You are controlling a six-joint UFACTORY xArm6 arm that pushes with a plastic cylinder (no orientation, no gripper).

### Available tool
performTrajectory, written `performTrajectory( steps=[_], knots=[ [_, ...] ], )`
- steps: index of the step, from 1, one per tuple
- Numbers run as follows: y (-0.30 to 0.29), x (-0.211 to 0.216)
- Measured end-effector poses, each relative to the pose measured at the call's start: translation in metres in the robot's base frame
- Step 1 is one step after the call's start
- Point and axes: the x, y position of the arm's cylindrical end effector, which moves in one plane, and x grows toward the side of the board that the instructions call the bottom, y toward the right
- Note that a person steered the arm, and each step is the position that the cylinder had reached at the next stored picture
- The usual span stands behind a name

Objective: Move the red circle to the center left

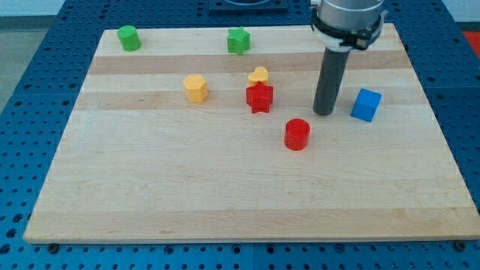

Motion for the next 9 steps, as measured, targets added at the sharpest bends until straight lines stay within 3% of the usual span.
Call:
performTrajectory(
  steps=[3, 6, 9],
  knots=[
    [-0.03, 0.058],
    [-0.077, 0.031],
    [-0.202, 0.03]
  ],
)
